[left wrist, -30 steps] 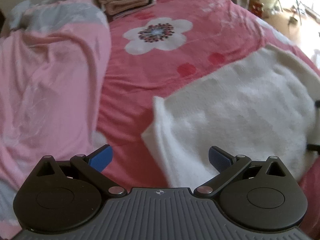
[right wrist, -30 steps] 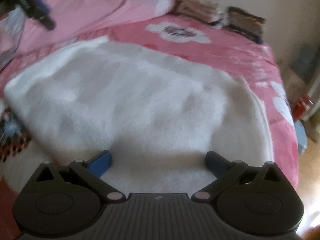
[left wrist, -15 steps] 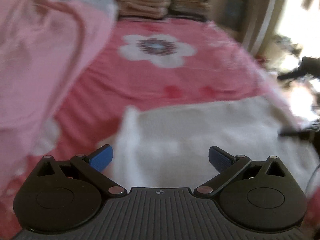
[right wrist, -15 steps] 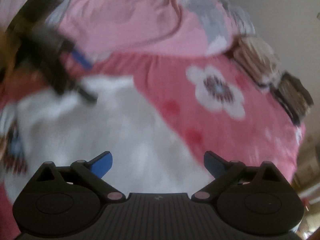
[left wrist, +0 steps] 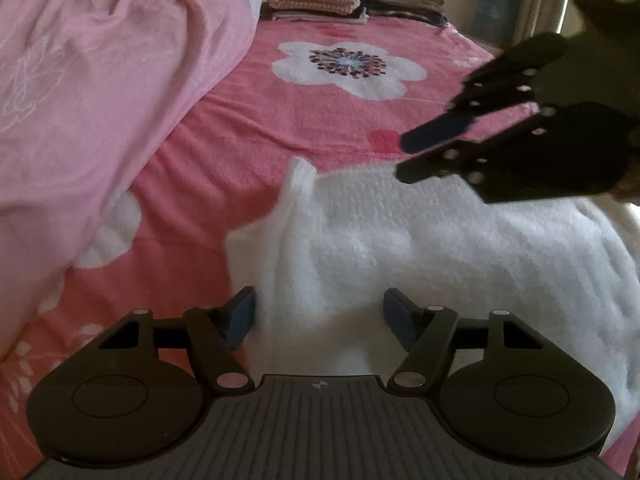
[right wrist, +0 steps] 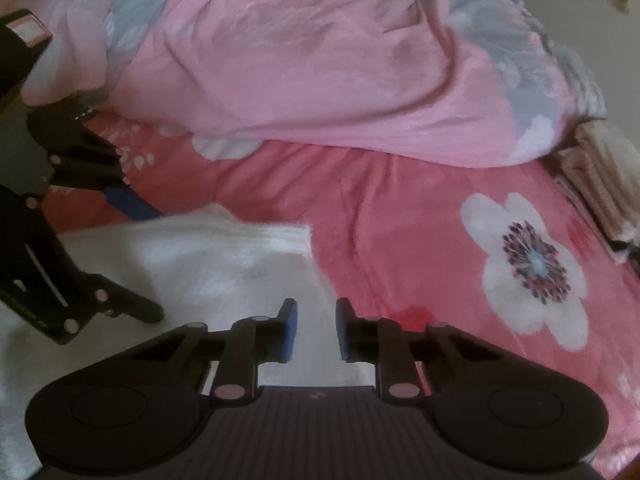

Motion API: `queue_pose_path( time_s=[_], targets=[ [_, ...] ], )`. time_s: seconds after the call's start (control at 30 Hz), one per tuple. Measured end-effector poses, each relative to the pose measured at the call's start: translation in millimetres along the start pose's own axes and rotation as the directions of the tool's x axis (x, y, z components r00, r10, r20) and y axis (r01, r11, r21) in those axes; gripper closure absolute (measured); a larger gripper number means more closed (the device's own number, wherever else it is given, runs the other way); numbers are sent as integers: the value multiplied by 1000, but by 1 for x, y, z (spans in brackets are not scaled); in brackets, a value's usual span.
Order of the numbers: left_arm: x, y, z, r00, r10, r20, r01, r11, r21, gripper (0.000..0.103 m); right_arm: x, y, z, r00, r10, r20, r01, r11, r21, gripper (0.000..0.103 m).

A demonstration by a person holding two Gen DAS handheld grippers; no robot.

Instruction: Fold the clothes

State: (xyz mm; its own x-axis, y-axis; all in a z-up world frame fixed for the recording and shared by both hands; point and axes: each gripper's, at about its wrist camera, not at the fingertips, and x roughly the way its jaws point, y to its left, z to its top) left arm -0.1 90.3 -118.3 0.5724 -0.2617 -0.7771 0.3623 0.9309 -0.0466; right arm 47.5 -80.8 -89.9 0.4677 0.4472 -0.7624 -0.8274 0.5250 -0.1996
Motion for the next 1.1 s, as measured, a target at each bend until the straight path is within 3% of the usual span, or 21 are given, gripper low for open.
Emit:
queue_pose_path(
  time_s=[0.43, 0.53, 0.63, 0.8, 1.1],
  targets=[
    [4, 4, 0, 1000, -12, -6, 12, 1000, 7, 32, 34, -13, -2, 995, 88, -50, -88, 996, 17, 82],
    [4, 4, 1, 1000, -10, -6, 10, 1000, 8, 30, 31, -9, -2, 995, 91, -45, -92, 996, -5, 93],
    [5, 3, 0, 1000, -4, -4, 4, 1000, 8, 28, 26, 0, -4, 997, 71, -21, -73, 996, -59, 101],
    [4, 2, 0, 1000, 14, -3, -14, 1000, 4, 27, 13, 12, -1, 997, -30, 72, 40, 989, -140, 102],
    [2, -1, 0, 997, 78, 3, -78, 997, 13, 27, 27, 24, -5, 983, -135, 128, 161, 962, -222, 103]
  ],
)
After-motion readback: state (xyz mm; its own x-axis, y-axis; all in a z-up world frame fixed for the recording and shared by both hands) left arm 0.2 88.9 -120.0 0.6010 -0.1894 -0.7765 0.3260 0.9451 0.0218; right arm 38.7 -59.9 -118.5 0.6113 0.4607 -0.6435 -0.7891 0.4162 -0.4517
